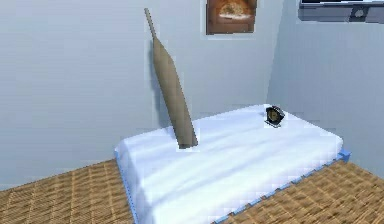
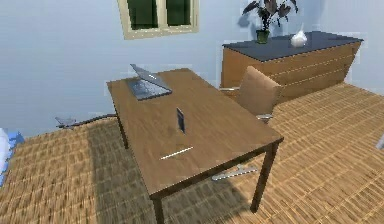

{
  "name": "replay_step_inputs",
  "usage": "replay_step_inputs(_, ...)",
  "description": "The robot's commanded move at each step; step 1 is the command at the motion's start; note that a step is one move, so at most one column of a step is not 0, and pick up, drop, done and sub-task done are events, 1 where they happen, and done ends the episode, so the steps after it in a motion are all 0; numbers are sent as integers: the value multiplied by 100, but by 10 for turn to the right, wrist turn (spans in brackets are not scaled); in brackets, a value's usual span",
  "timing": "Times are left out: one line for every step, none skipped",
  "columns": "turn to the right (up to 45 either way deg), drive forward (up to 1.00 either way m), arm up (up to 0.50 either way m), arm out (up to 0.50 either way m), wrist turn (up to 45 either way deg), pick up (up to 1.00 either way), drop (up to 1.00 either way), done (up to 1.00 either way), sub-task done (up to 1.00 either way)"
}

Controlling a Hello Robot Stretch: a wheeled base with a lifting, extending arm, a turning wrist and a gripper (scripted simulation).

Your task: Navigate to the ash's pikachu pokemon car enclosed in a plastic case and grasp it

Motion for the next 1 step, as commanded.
replay_step_inputs(450, 0, 0, 0, 0, 0, 0, 0, 0)
